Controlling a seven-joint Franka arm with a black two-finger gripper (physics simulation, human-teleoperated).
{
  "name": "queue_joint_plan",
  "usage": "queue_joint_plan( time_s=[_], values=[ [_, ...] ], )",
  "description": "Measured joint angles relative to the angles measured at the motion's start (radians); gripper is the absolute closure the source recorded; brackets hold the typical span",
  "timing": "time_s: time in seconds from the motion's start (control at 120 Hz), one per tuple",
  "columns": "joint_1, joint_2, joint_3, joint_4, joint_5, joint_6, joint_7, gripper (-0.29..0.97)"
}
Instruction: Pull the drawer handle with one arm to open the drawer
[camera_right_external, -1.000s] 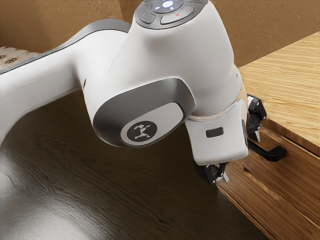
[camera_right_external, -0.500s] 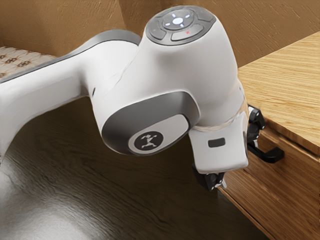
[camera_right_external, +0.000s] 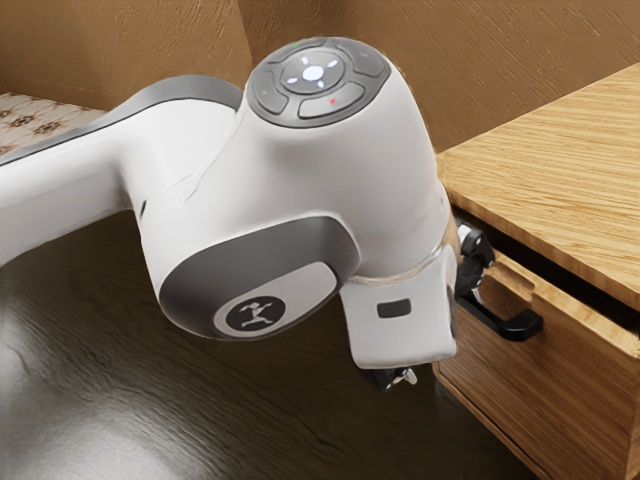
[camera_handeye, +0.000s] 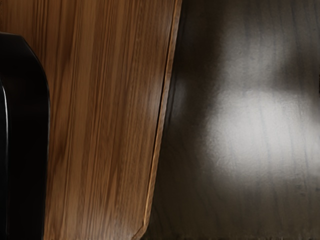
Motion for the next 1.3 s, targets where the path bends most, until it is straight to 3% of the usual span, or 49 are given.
queue_joint_plan(
  time_s=[0.317,0.475,0.65,0.8,0.9,1.058,1.142,1.3],
  values=[
    [-0.017,-0.132,0.030,-0.136,-0.005,0.022,0.000,0.00],
    [-0.247,-0.238,0.268,-0.247,-0.005,0.044,0.000,0.05],
    [-0.399,-0.392,0.382,-0.245,-0.003,0.056,0.000,0.04],
    [-0.427,-0.429,0.400,-0.210,-0.001,0.054,0.001,0.02],
    [-0.430,-0.343,0.417,-0.033,-0.007,-0.050,-0.072,0.01],
    [-0.461,0.057,0.383,0.421,-0.065,-0.338,-0.313,0.00],
    [-0.462,0.131,0.378,0.478,-0.076,-0.433,-0.434,0.00],
    [-0.449,0.148,0.375,0.498,-0.084,-0.537,-0.624,0.00]
  ],
)
